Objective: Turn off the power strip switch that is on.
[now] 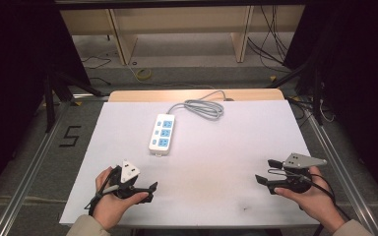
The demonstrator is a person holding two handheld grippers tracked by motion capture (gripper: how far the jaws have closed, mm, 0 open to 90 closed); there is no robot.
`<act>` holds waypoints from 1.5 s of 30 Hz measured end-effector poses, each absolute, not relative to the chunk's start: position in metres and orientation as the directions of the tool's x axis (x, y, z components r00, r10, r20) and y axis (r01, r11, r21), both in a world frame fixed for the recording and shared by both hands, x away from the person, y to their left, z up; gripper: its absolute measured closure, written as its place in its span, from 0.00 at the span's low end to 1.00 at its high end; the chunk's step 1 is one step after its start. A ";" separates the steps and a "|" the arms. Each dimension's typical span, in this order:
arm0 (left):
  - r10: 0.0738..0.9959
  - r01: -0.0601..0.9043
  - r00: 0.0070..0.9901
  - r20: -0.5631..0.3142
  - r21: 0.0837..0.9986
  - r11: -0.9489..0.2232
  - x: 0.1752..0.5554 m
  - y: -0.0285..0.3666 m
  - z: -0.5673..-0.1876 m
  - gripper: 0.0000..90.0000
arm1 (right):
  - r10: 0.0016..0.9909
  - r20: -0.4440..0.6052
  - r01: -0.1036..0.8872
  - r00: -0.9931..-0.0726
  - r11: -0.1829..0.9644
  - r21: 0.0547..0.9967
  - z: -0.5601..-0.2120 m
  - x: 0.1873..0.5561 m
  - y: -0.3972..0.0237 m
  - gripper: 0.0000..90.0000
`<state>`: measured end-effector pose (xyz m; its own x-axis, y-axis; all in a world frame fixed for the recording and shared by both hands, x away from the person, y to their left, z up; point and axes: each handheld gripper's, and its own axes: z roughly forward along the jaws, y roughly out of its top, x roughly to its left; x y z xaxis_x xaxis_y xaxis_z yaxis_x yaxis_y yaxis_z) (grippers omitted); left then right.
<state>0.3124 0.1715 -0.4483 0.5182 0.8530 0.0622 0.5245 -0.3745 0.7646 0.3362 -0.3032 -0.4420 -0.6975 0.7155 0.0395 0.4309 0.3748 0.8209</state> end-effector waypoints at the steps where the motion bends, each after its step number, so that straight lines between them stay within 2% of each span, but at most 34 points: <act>1: 0.852 0.520 0.519 0.069 0.765 -0.379 0.312 0.172 -0.448 0.08 | 0.715 0.036 0.429 -0.699 0.378 0.820 -0.442 0.336 -0.303 0.28; 2: 0.856 0.519 0.513 0.066 0.770 -0.371 0.312 0.172 -0.448 0.08 | 0.715 0.036 0.429 -0.699 0.378 0.820 -0.442 0.336 -0.303 0.28; 3: 0.856 0.519 0.513 0.069 0.770 -0.372 0.312 0.173 -0.447 0.14 | 0.713 0.033 0.429 -0.700 0.383 0.818 -0.442 0.335 -0.302 0.28; 4: 0.859 0.520 0.508 0.062 0.773 -0.364 0.311 0.174 -0.447 0.14 | 0.713 0.033 0.429 -0.700 0.383 0.818 -0.442 0.335 -0.302 0.28; 6: 0.869 0.534 0.492 0.050 0.772 -0.346 0.311 0.175 -0.446 0.26 | 0.714 0.031 0.428 -0.700 0.384 0.818 -0.441 0.335 -0.301 0.29; 7: 0.872 0.532 0.486 0.052 0.774 -0.343 0.310 0.176 -0.445 0.26 | 0.714 0.031 0.428 -0.700 0.384 0.818 -0.441 0.335 -0.301 0.29; 10: 0.885 0.531 0.461 0.064 0.779 -0.333 0.311 0.176 -0.441 0.51 | 0.714 0.029 0.428 -0.699 0.386 0.817 -0.442 0.335 -0.301 0.29; 15: 0.893 0.515 0.444 0.077 0.793 -0.324 0.312 0.181 -0.433 1.00 | 0.713 0.028 0.429 -0.700 0.390 0.815 -0.442 0.336 -0.301 0.29; 22: 0.904 0.525 0.421 0.071 0.794 -0.307 0.324 0.181 -0.428 1.00 | 0.706 0.022 0.425 -0.707 0.400 0.812 -0.443 0.336 -0.299 0.30; 37: 0.895 0.541 0.440 0.071 0.774 -0.327 0.353 0.169 -0.423 1.00 | 0.710 0.029 0.436 -0.704 0.399 0.807 -0.444 0.336 -0.298 0.31; 45: 0.912 0.551 0.403 0.075 0.776 -0.308 0.371 0.169 -0.418 1.00 | 0.710 0.026 0.438 -0.703 0.404 0.803 -0.445 0.336 -0.299 0.31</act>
<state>0.3710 0.1695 -0.4184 0.4034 0.9119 0.0749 0.5513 -0.3076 0.7756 0.3364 -0.2988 -0.4448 -0.7034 0.7103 0.0259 0.4378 0.4043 0.8031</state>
